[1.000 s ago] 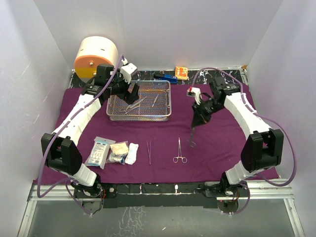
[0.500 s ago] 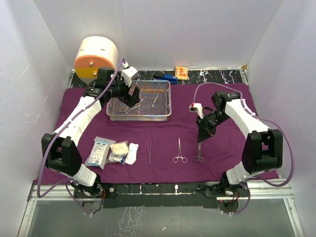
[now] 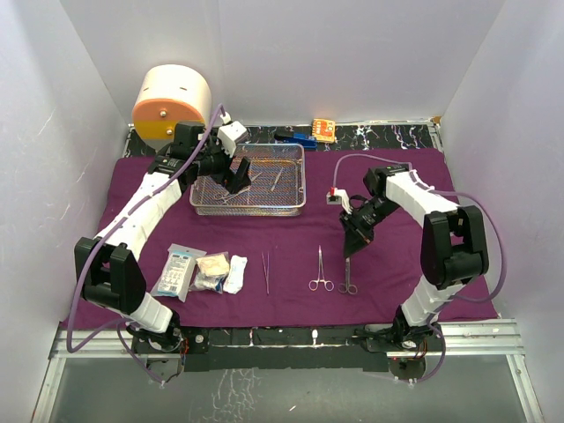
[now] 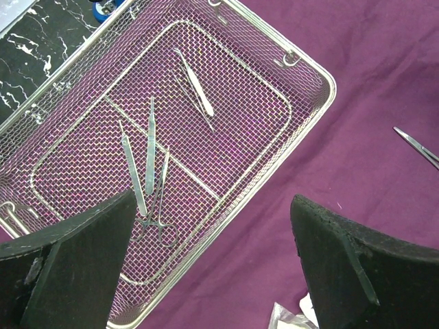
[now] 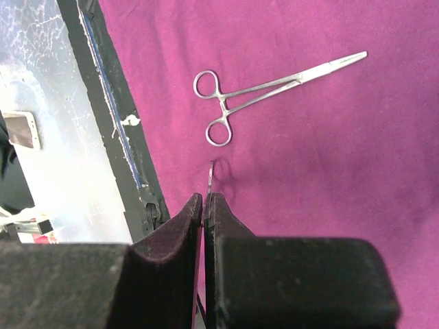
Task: Open and lay out the surgical kit
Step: Place the medical item in the surgical kit.
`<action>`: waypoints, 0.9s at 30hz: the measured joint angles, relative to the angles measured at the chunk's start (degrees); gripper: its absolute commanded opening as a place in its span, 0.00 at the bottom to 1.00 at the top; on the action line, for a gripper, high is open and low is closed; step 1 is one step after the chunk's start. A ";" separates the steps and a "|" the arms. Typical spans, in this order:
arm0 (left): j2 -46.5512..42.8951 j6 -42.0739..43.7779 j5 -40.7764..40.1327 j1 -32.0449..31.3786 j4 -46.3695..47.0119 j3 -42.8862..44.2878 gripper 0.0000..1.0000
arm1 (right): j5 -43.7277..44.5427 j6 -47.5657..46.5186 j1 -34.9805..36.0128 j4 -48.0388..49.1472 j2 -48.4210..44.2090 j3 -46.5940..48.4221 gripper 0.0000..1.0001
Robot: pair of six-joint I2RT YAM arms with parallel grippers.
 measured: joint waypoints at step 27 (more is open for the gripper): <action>0.00 1.62 1.60 0.00 -0.17 -0.02 0.98 | -1.77 -2.62 0.31 -0.90 8.28 4.70 0.00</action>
